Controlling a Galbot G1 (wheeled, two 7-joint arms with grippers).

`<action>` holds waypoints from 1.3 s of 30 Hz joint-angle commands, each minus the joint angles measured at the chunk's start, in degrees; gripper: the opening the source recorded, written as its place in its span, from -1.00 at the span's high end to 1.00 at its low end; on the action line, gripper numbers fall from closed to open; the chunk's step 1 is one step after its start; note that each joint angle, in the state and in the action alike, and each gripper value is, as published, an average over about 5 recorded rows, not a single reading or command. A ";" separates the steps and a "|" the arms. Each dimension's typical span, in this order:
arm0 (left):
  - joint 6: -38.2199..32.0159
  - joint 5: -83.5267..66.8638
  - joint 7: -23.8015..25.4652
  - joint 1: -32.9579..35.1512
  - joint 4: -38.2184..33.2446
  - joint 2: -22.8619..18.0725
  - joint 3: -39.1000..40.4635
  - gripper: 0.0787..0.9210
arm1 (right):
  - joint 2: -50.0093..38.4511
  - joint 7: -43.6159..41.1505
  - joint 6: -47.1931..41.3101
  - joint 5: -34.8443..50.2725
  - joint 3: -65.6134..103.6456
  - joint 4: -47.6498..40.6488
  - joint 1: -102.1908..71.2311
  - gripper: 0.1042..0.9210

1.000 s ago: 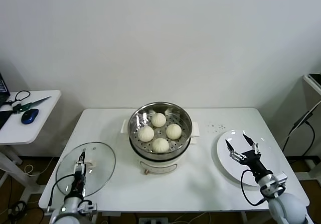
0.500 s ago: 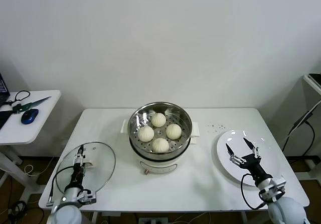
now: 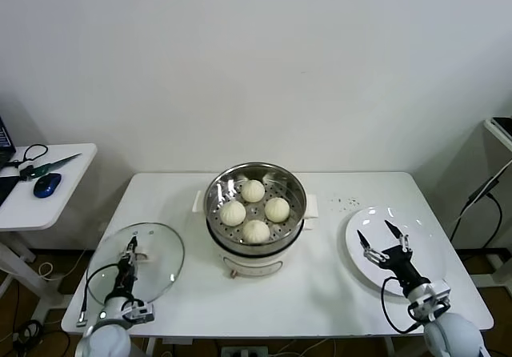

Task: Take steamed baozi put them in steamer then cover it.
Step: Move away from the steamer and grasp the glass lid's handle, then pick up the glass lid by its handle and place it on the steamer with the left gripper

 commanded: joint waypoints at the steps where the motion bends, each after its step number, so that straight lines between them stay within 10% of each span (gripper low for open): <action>1: 0.22 -4.72 -0.15 1.83 -5.95 0.92 0.50 0.68 | 0.09 -0.12 0.19 -0.80 0.11 -0.68 0.46 -0.76; 22: 29.94 -11.33 6.68 13.28 -40.71 15.29 6.96 0.84 | -1.88 -0.58 0.79 -1.37 -0.41 -4.51 3.99 -0.76; 32: 40.92 -12.03 16.71 -2.24 -42.21 25.58 28.00 0.84 | -2.43 -0.81 0.70 -2.16 -1.74 -6.76 6.35 -0.76; 39: 43.71 -1.78 29.00 -15.95 -37.43 21.00 42.77 0.84 | -2.39 -1.00 1.09 -2.36 -1.59 -8.47 7.39 -0.76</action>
